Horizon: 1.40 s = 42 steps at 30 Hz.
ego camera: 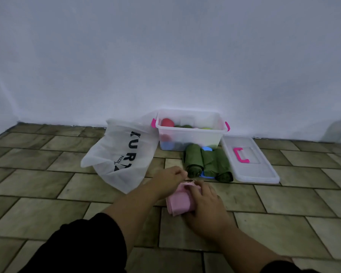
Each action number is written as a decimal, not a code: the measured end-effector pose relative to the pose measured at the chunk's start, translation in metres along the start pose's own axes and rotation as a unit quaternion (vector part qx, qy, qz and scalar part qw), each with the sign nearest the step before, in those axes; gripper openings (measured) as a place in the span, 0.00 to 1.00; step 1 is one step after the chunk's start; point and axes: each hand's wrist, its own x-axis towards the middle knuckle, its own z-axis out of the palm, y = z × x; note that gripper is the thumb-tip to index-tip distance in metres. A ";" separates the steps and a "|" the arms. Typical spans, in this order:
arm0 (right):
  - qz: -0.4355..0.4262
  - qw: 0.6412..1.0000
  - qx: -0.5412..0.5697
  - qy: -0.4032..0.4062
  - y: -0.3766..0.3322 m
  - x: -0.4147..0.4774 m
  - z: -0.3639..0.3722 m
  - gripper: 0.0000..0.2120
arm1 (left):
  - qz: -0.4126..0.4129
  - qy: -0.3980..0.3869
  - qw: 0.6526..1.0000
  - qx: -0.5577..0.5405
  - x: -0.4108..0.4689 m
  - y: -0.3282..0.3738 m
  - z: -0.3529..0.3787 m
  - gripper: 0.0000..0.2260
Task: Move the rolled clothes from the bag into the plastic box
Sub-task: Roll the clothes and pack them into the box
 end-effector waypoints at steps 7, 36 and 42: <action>0.149 0.982 0.111 0.032 -0.013 0.005 0.000 0.41 | -0.071 -0.103 0.983 0.137 0.001 -0.004 -0.009 0.25; 0.044 0.986 -0.047 -0.153 0.012 0.026 -0.024 0.17 | -0.069 -0.099 0.930 0.348 0.012 -0.017 0.001 0.35; 0.072 0.976 -0.006 -0.205 0.017 0.040 -0.034 0.19 | -0.028 -0.093 0.924 0.369 0.007 -0.016 0.003 0.27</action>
